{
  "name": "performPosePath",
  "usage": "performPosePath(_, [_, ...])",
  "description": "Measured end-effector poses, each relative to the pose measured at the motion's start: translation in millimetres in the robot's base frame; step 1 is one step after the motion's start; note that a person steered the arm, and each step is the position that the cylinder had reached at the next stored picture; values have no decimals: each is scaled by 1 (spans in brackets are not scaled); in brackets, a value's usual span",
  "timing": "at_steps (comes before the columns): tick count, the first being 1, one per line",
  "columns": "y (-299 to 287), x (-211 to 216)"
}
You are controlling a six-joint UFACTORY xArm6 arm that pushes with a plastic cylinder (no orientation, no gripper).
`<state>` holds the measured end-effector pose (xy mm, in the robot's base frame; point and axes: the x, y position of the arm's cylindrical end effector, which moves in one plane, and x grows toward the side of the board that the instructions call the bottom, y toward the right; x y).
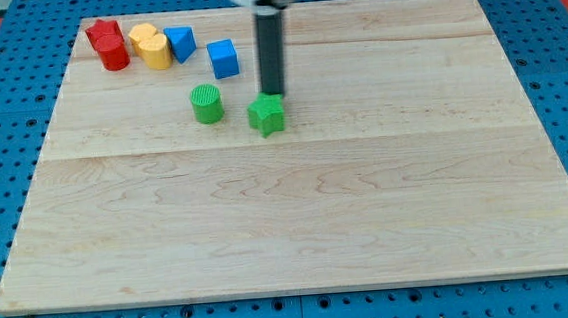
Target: Push the green circle into the green star
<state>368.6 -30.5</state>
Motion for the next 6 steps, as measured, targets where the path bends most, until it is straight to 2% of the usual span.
performPosePath(1, [11, -18])
performPosePath(2, [-23, -32])
performPosePath(3, [-91, -44])
performPosePath(4, [-110, -16])
performPosePath(5, [-54, 32])
performPosePath(6, [-42, 35])
